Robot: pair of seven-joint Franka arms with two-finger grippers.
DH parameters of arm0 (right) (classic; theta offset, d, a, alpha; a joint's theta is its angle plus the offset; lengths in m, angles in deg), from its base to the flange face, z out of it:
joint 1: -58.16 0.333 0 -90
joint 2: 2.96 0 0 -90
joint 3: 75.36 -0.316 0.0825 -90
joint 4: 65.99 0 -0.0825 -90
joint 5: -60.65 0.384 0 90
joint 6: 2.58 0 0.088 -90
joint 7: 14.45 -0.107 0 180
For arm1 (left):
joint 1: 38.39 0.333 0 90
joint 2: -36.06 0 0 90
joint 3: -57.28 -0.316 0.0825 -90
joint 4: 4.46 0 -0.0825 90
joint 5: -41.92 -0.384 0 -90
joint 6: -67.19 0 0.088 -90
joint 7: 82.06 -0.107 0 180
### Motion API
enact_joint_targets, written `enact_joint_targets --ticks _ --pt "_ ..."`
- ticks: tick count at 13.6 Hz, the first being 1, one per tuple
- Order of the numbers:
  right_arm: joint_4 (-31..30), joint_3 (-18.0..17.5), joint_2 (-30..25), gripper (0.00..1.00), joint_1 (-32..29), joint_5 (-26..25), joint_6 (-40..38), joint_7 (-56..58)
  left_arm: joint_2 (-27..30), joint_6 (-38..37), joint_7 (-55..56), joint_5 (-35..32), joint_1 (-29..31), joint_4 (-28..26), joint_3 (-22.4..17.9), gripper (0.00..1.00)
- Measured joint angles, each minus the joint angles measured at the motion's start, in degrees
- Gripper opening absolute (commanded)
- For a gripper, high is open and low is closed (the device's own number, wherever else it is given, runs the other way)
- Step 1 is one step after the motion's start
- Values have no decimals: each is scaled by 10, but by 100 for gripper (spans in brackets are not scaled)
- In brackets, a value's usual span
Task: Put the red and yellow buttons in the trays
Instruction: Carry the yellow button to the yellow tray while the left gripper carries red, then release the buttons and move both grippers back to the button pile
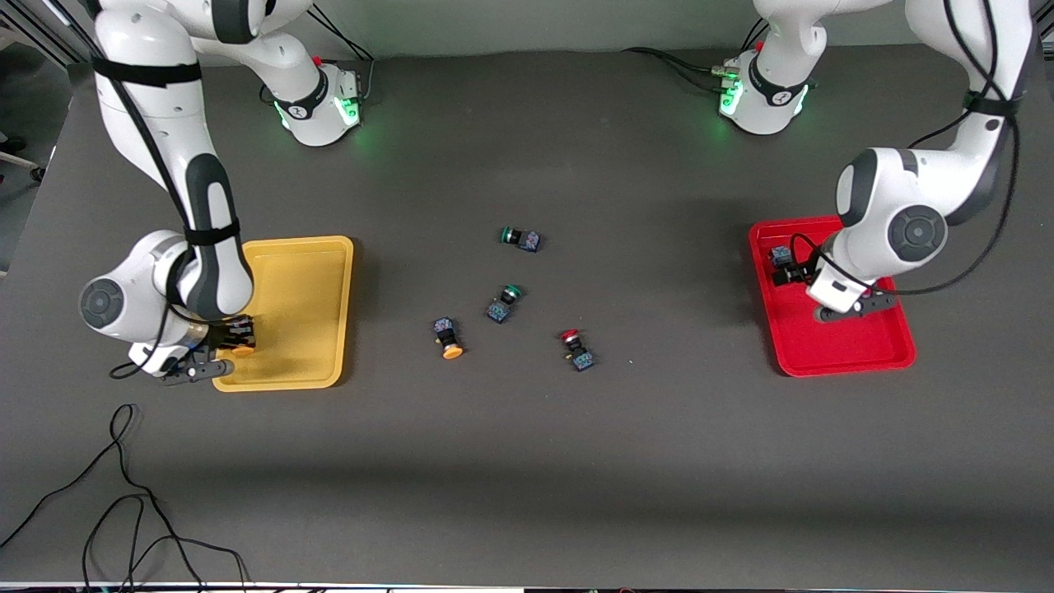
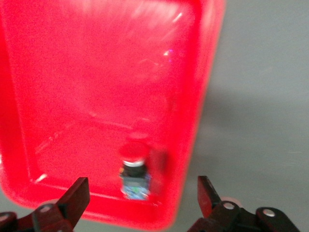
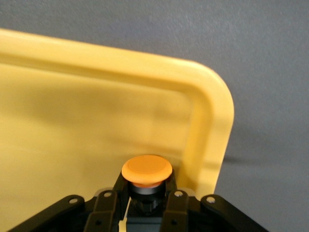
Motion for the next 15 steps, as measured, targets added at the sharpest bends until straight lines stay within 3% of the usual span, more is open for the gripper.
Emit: enact_joint_targets --ticks 1,2,7,10,12,15 --pt "3 0 -1 73 0 3 0 0 -13 -53 55 1 -37 61 3 100" --pt "4 0 -1 99 0 9 0 0 -36 -92 116 9 -78 121 6 100" --pt "23 5 -22 100 2 19 -24 -5 -248 -122 335 103 -210 404 13 100" --pt "43 25 -87 100 13 -31 -75 -29 -368 -102 397 104 -263 540 12 100" --pt "61 28 -137 100 21 -84 -126 -84 -413 -76 410 104 -286 581 8 100" --pt "70 26 -166 100 80 -99 -160 -180 -446 -59 413 94 -303 591 5 99"
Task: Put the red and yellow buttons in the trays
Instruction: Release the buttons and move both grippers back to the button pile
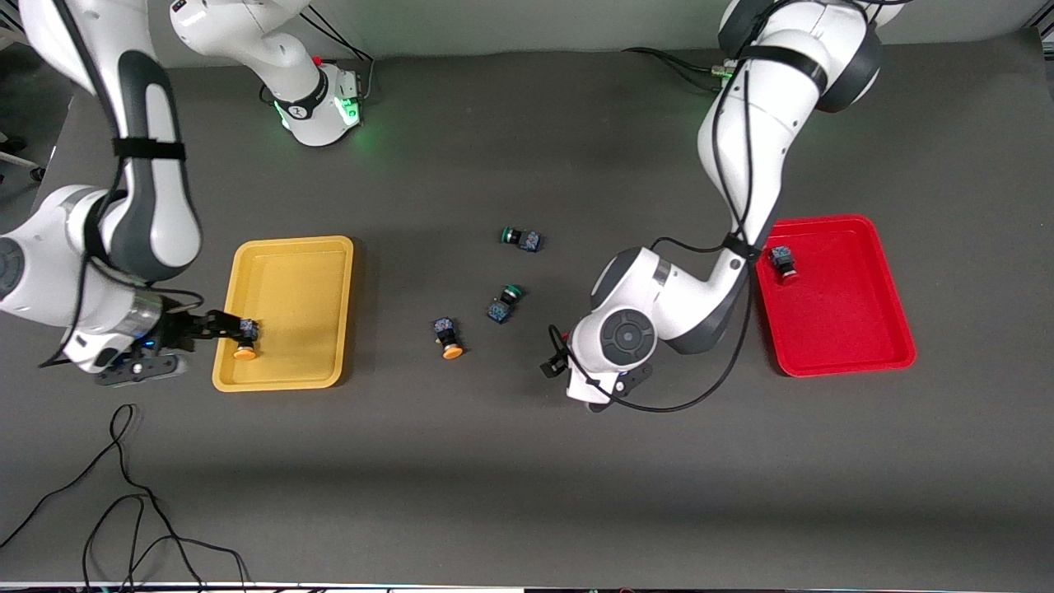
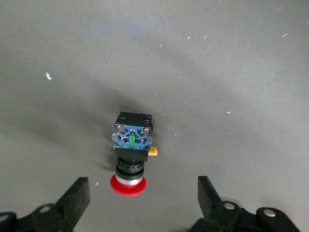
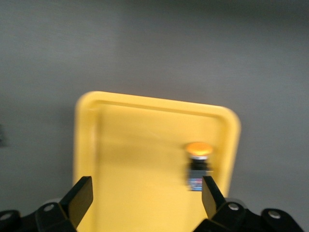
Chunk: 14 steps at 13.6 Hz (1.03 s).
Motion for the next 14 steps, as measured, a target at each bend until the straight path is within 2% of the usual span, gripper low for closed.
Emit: enact_joint_targets --ticks 2,3,4,5,8,11,14 --pt "2 -5 9 100 67 0 2 -58 -10 7 0 -16 -2 -2 -1 96" --pt "8 -7 20 100 103 0 2 -80 -13 22 0 -24 -2 -9 -2 80" --pt "19 -11 33 100 135 4 4 -96 -15 39 0 -28 -2 -18 -3 44" --pt "33 -16 51 100 163 15 8 -106 -17 50 0 -29 -2 -25 -4 2" --pt "72 -43 121 100 203 83 47 -121 -17 55 0 -32 -2 -30 -4 0" --pt "78 -61 185 100 225 102 112 -169 -12 50 -1 -33 0 -26 -6 0" --pt "77 -67 226 100 239 145 151 -181 17 -51 -50 -36 30 -6 -13 0"
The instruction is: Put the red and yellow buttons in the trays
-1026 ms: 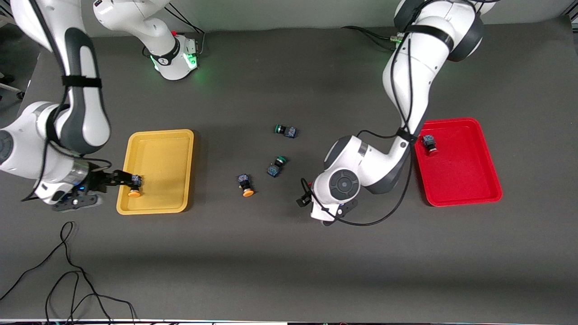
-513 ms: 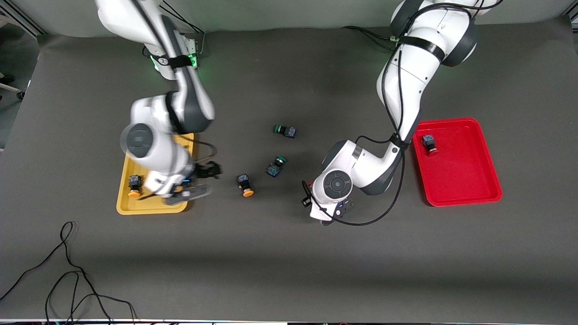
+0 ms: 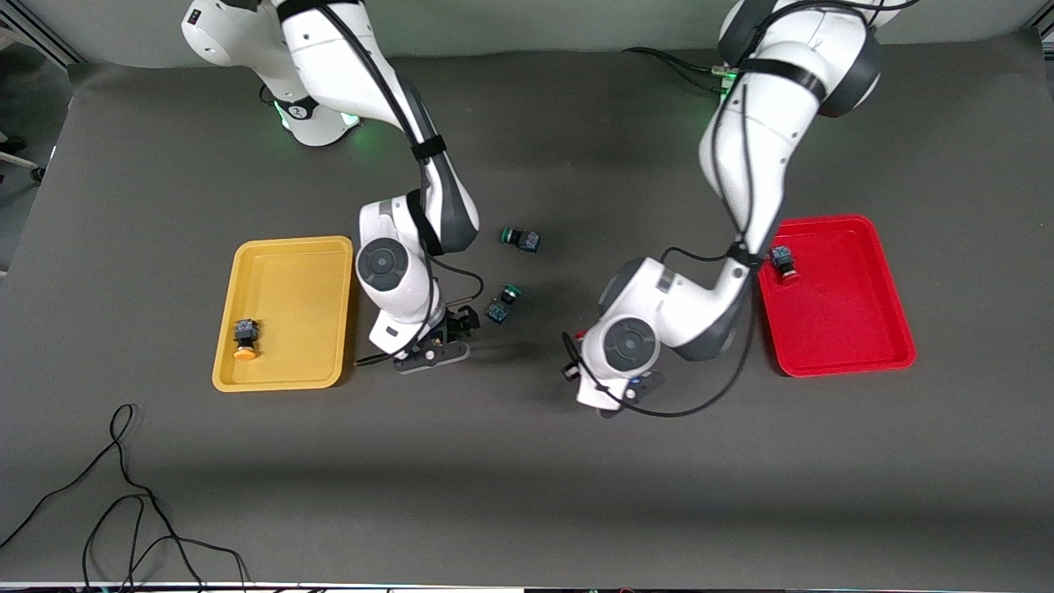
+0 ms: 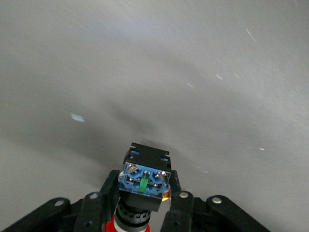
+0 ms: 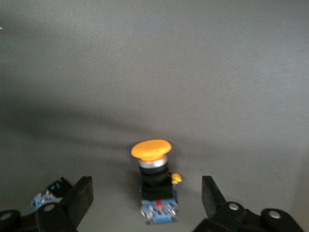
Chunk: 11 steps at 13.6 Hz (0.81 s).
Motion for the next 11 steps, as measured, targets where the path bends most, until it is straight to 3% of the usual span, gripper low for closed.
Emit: enact_joint_targets --ticks 2,4,7,9,11 --pt "-4 -3 20 100 6 19 19 -4 47 -96 -64 -14 47 -1 -1 0" --pt "-11 -3 24 99 7 25 19 -4 116 -147 -145 -57 96 -46 -2 0" --pt "-19 -3 23 60 8 26 19 -5 253 -112 -304 -95 189 -227 -5 0" --pt "-23 -3 22 34 8 26 19 -5 317 -37 -402 -119 255 -354 -6 0" --pt "-26 -3 22 17 8 26 19 -5 355 50 -465 -130 305 -464 -7 0"
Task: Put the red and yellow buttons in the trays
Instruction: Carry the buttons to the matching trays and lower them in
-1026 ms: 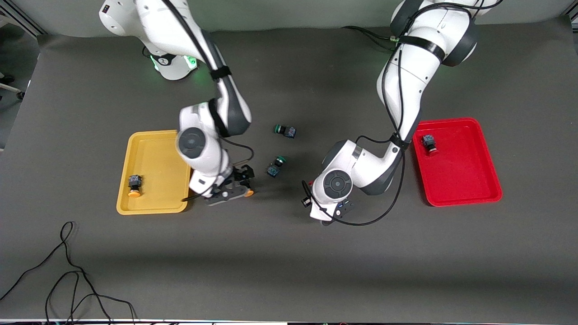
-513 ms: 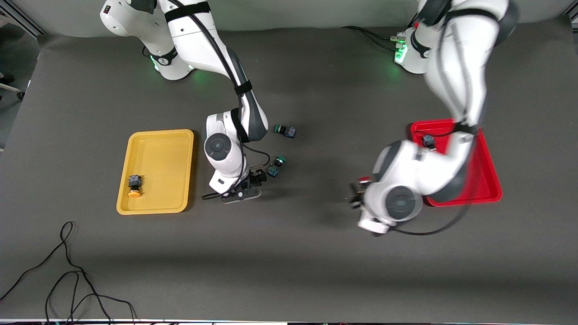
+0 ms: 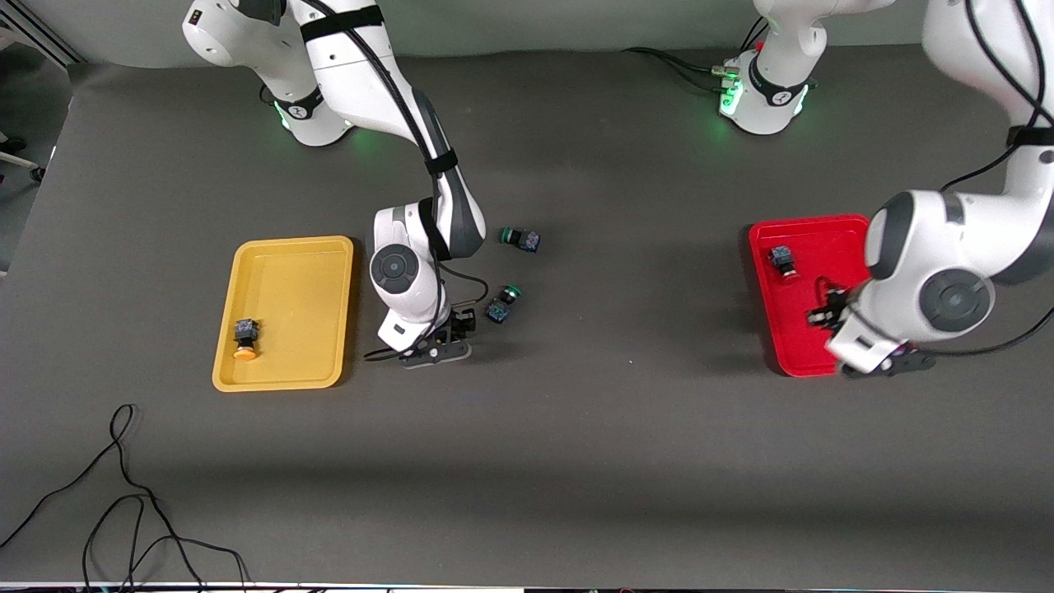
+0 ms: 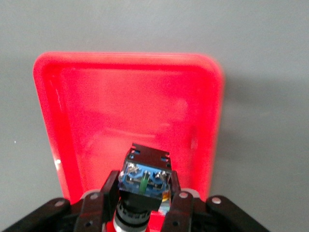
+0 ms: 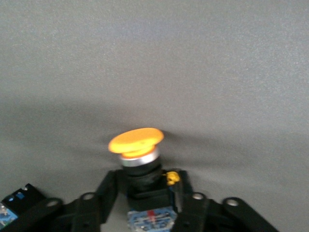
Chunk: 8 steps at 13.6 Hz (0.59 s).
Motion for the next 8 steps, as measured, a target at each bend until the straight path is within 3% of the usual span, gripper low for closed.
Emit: enact_joint_targets --ticks 4,6,7,8 --pt "1 5 -6 16 1 0 -2 0 14 167 -70 -5 59 -144 0 0" --pt "8 23 -22 16 3 0 -40 -1 13 246 -85 -6 72 -202 0 0" --pt "19 43 -34 16 5 0 -81 -5 13 274 -95 -6 78 -225 0 56" --pt "33 65 -48 16 7 0 -125 -8 12 289 -106 -6 84 -239 0 98"
